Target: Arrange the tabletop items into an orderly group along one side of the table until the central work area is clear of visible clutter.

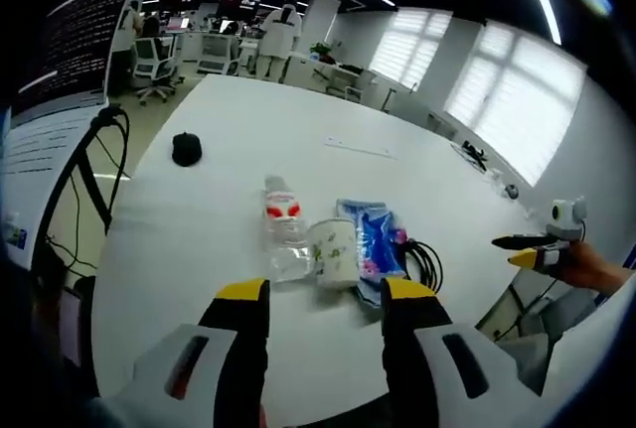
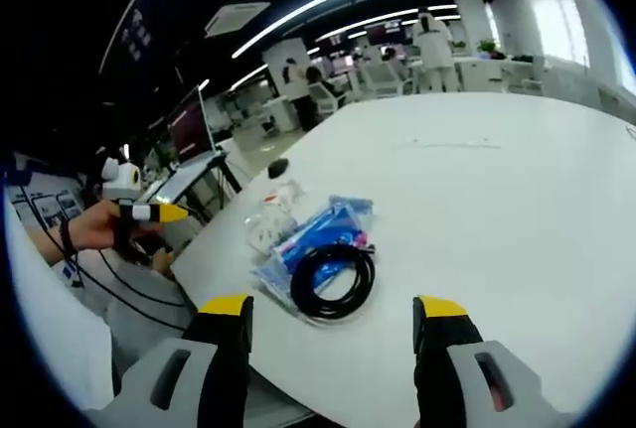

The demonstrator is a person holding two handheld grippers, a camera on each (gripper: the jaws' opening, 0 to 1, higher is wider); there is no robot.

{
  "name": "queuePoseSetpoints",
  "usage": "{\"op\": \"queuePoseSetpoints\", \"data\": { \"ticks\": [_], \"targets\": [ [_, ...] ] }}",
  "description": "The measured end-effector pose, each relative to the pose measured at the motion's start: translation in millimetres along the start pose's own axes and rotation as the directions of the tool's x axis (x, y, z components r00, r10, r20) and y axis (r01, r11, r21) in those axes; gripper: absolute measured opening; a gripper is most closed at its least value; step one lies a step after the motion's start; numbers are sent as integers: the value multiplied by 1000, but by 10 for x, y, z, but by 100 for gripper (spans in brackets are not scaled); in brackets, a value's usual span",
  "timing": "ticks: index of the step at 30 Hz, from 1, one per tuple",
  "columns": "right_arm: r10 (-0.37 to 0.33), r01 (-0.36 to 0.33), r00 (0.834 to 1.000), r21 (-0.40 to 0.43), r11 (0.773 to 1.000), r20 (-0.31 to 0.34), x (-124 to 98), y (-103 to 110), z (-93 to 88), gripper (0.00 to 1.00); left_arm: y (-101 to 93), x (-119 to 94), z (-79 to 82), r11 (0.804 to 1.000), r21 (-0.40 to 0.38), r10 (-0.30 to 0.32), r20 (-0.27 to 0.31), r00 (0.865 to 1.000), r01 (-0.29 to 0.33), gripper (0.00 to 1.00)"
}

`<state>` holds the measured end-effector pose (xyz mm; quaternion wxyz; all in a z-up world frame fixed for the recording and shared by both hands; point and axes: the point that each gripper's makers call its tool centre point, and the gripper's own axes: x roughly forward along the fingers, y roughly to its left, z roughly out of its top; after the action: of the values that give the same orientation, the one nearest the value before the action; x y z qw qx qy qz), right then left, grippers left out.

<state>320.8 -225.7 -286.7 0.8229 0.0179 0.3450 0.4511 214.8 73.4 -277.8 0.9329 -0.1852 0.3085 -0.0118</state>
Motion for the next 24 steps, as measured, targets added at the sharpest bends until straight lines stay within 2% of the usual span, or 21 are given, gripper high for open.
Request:
{"op": "queuePoseSetpoints", "data": {
  "ticks": [11,24],
  "targets": [
    [-10,10,1000,22,1000,1,-16,-13,-64,66,53,62,-114,999,-29,17,-31,999,-18,42],
    [-3,3,1000,22,1000,1,-18,11,-34,66,36,131,-131,999,-42,21,-36,999,-22,41]
  ]
}}
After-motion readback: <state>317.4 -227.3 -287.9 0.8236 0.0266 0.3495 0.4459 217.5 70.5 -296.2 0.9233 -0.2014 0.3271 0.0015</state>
